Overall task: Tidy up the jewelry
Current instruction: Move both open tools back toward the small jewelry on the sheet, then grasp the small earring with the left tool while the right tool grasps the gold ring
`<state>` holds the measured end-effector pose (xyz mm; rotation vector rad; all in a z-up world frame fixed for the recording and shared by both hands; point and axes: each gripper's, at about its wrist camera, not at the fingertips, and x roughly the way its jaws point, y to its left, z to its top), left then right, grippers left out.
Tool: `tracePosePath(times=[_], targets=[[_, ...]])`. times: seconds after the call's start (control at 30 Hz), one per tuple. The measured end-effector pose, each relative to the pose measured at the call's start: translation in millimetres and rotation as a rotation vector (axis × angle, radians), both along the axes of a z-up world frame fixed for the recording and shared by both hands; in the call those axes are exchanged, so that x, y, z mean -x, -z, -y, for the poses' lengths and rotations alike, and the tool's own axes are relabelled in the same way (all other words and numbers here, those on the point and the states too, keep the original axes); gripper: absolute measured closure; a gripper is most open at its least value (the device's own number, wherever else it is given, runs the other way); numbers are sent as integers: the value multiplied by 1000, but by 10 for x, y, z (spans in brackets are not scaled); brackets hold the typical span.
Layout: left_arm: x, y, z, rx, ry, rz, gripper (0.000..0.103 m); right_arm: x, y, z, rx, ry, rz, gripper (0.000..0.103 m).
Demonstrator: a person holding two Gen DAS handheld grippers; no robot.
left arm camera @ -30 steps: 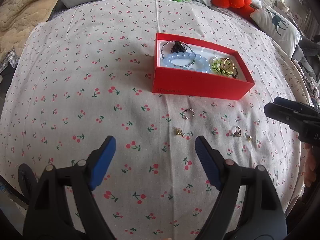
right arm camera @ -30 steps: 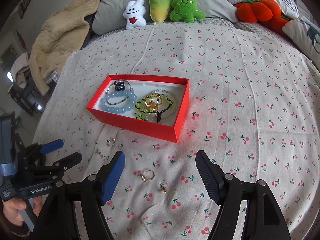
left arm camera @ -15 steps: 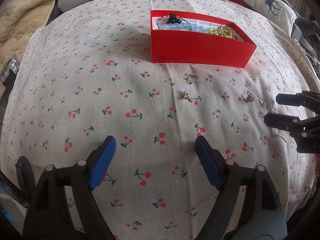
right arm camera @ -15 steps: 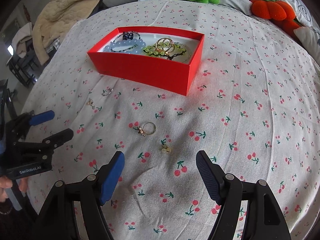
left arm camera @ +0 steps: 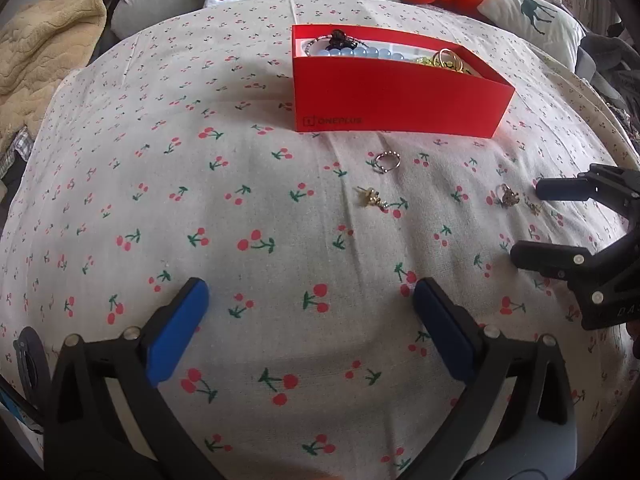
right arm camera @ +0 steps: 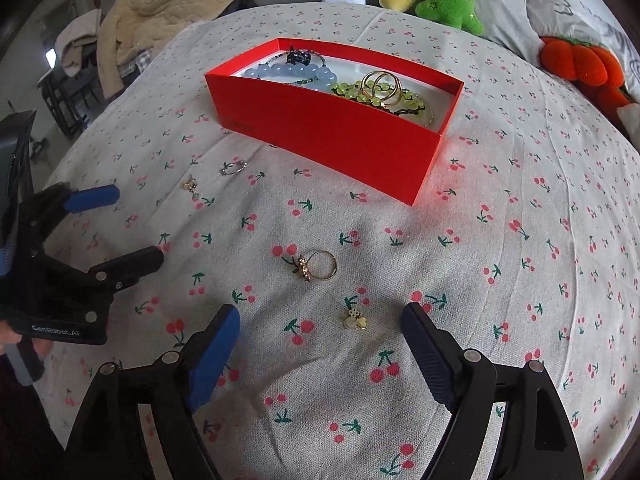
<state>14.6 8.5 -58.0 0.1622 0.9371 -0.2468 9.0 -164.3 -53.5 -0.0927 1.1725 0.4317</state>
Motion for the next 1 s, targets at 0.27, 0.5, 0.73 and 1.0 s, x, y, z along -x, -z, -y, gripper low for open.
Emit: tracePosePath(times=[0.27,0.5,0.73,1.0], targets=[[-8,17,12,-8,-7,-3,0,-103,44,-67,4,-12,37,24],[-51,-7,16,-6,0,-17,0,-116,38,-9,-29,-30,33,47],[-35,-76,75,49,25,-32,6,-104,21,-19,-28,-45,28,67],[-37,-144,198,92,75,-13,32,-123,2,-48,-25,-67,25,83]])
